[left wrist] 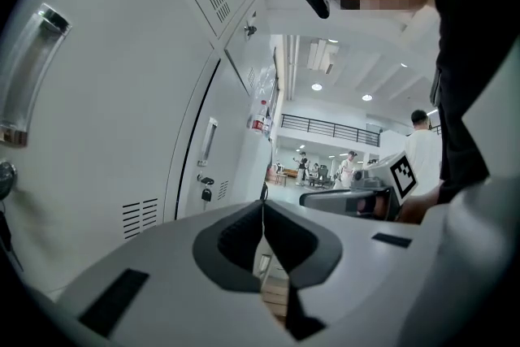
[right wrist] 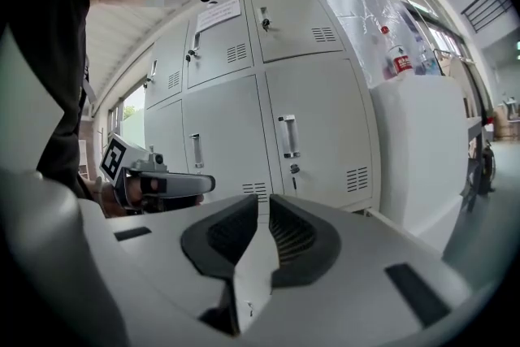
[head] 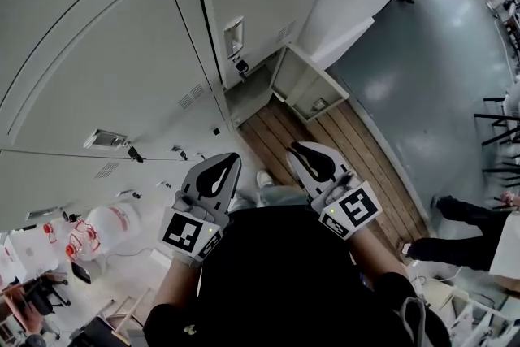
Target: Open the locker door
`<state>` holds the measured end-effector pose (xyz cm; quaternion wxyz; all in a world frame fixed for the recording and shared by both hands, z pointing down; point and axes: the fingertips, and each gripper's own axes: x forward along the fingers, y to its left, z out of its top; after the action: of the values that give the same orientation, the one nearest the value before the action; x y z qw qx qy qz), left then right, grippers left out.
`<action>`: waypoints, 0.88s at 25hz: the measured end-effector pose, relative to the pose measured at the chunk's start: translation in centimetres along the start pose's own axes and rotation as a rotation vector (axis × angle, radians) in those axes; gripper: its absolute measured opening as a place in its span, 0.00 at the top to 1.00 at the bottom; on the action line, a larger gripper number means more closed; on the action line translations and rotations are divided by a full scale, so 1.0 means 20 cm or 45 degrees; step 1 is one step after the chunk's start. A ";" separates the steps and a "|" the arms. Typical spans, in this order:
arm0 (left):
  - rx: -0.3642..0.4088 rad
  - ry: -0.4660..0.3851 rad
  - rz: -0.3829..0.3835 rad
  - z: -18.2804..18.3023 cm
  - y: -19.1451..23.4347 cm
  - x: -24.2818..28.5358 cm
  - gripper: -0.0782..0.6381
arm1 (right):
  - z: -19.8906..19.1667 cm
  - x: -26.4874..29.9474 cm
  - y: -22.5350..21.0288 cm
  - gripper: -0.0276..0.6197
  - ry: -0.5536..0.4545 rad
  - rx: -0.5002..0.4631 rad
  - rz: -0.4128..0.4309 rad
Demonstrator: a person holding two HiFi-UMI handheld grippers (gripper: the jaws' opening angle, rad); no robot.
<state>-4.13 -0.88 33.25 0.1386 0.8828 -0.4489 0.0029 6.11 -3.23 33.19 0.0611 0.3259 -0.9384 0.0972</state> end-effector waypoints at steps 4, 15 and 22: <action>0.014 -0.013 -0.012 0.02 0.00 -0.01 0.86 | 0.02 0.00 0.02 0.86 -0.018 0.005 -0.022; 0.018 0.035 -0.020 0.00 0.03 0.01 0.86 | 0.03 0.02 0.00 0.87 -0.029 0.042 -0.044; 0.019 0.006 0.011 0.02 0.09 0.02 0.86 | 0.02 0.06 -0.01 0.87 -0.015 -0.008 -0.031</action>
<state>-5.35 -2.27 33.28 0.1329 0.8819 -0.4522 0.0090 5.32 -4.21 32.98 0.0577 0.3375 -0.9351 0.0916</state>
